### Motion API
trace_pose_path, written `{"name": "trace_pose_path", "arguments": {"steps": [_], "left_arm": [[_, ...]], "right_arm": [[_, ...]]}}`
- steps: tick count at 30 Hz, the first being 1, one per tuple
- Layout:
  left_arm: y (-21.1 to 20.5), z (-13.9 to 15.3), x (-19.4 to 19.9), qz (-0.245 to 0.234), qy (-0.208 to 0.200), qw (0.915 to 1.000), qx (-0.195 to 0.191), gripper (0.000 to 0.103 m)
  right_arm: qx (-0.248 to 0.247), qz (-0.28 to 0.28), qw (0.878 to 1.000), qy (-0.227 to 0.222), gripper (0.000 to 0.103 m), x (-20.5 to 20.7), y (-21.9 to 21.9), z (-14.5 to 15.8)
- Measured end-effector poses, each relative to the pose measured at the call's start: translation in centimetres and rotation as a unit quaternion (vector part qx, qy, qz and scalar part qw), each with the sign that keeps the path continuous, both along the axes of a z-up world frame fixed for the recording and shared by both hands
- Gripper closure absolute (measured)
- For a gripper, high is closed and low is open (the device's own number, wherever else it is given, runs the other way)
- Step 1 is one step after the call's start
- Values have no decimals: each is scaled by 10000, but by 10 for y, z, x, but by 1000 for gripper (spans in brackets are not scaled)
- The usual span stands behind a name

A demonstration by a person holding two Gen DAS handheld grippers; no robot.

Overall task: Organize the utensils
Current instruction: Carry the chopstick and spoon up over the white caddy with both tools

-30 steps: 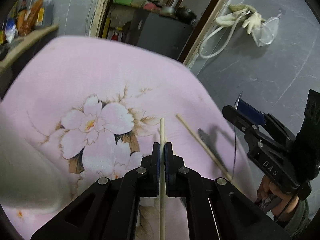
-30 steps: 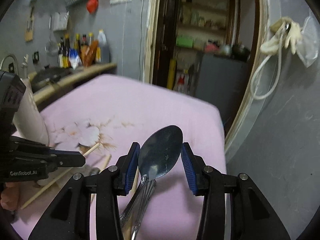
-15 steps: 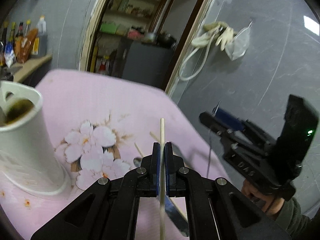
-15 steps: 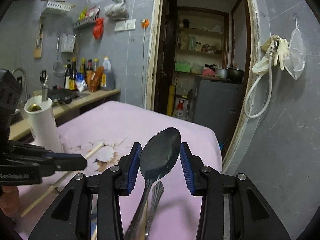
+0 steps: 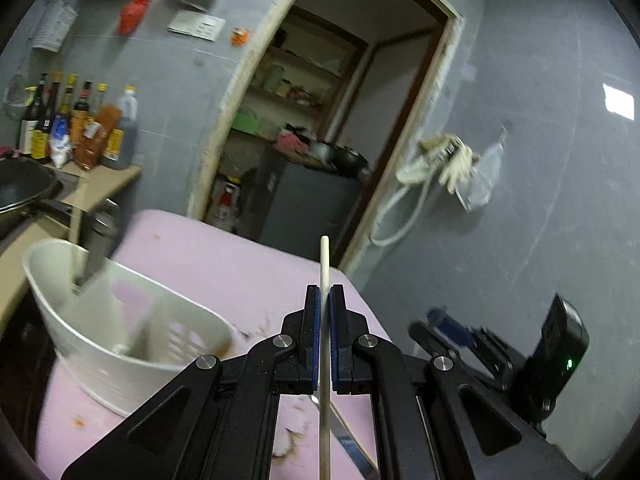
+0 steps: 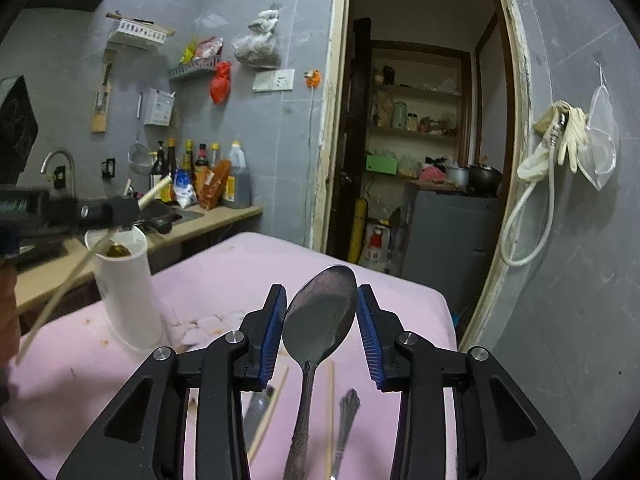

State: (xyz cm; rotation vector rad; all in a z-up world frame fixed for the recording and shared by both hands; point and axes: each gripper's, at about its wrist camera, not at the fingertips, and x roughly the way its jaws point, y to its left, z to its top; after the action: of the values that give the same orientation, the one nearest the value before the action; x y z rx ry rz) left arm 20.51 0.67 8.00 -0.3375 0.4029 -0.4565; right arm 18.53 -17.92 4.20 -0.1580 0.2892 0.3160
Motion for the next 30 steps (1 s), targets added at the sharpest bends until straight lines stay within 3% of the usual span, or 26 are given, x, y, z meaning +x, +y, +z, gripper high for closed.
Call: {"name": "trace_pose_path", "arguments": {"steps": [7, 14, 22, 30], "left_arm": [[44, 7, -3, 379, -10, 9990, -238, 101], [92, 27, 1, 821, -228, 9954, -436, 101], [159, 44, 28, 1688, -584, 9815, -690, 101], [197, 38, 55, 2359, -838, 9643, -867, 101]], "right_arm": [[56, 142, 9999, 52, 71, 3, 7, -1], [247, 459, 9986, -18, 72, 7, 21, 22], [570, 1150, 9910, -388, 72, 13, 61, 76], [1036, 1860, 9738, -796, 72, 21, 112, 130]]}}
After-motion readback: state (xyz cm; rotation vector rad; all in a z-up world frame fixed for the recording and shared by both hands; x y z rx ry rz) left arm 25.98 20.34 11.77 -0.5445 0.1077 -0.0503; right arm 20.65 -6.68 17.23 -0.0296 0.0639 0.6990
